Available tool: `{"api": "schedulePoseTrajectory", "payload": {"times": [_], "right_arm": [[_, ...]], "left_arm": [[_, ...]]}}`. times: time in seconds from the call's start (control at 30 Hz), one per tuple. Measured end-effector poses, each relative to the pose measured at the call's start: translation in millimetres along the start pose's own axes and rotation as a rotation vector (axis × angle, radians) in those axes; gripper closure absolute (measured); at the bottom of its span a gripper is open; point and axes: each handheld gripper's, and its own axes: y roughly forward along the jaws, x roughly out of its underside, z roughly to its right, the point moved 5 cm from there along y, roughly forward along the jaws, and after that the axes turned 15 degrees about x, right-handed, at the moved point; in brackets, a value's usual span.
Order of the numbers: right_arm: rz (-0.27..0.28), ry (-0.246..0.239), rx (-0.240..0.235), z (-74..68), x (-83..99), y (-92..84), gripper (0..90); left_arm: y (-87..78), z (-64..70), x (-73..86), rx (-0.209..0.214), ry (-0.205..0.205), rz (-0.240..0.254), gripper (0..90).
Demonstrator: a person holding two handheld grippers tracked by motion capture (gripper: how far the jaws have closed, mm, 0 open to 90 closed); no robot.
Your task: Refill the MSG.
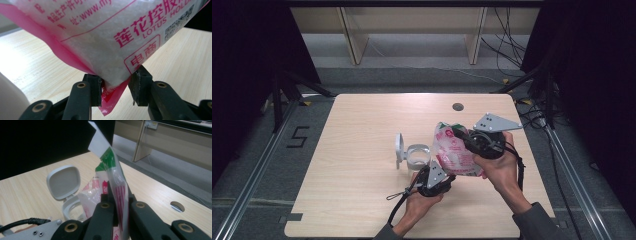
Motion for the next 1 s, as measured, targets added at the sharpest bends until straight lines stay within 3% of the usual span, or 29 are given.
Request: {"api": "schedulePoseTrajectory", "payload": {"times": [0.13, 0.23, 0.27, 0.3, 0.37, 0.43, 0.6, 0.73, 0.9, 0.97, 1.0], "right_arm": [[0.000, -0.004, -0.006, 2.2, -4.0, 8.7, 90.0], [-0.010, -0.009, -0.016, -0.1, -7.6, 11.6, 90.0], [-0.005, -0.036, -0.007, 0.9, -9.2, 13.3, 90.0], [-0.010, -0.014, -0.023, -2.2, -10.6, 15.6, 90.0], [-0.003, -0.035, -0.009, -1.0, -13.7, 18.1, 90.0], [0.000, -0.026, -0.015, -4.0, -17.0, 22.0, 90.0], [-0.018, -0.013, -0.035, -8.8, -20.8, 27.9, 90.0], [-0.017, -0.030, -0.036, -11.7, -21.9, 31.7, 90.0], [-0.027, -0.014, -0.036, -14.0, -21.5, 35.0, 90.0], [-0.003, -0.044, -0.019, -13.6, -22.9, 38.0, 90.0], [-0.025, -0.036, -0.033, -16.2, -22.4, 38.2, 90.0]], "left_arm": [[1.8, 2.1, -1.6, 0.007, -0.015, 0.013, 66.6], [4.8, 3.8, -2.9, 0.013, -0.056, 0.048, 66.7], [6.0, 4.3, -3.6, 0.009, -0.072, 0.062, 66.8], [6.2, 4.0, -4.1, 0.002, -0.086, 0.070, 66.8], [7.4, 3.2, -6.2, -0.018, -0.098, 0.090, 66.8], [10.4, 2.7, -7.6, -0.004, -0.116, 0.120, 66.8], [12.3, 5.2, -10.4, -0.032, -0.095, 0.123, 67.1], [16.9, 6.3, -11.5, -0.022, -0.100, 0.133, 67.3], [21.3, 6.7, -12.6, -0.027, -0.124, 0.162, 67.8], [21.6, 5.3, -12.6, -0.031, -0.129, 0.166, 67.9], [21.8, 5.0, -12.5, -0.029, -0.133, 0.172, 67.9]]}}
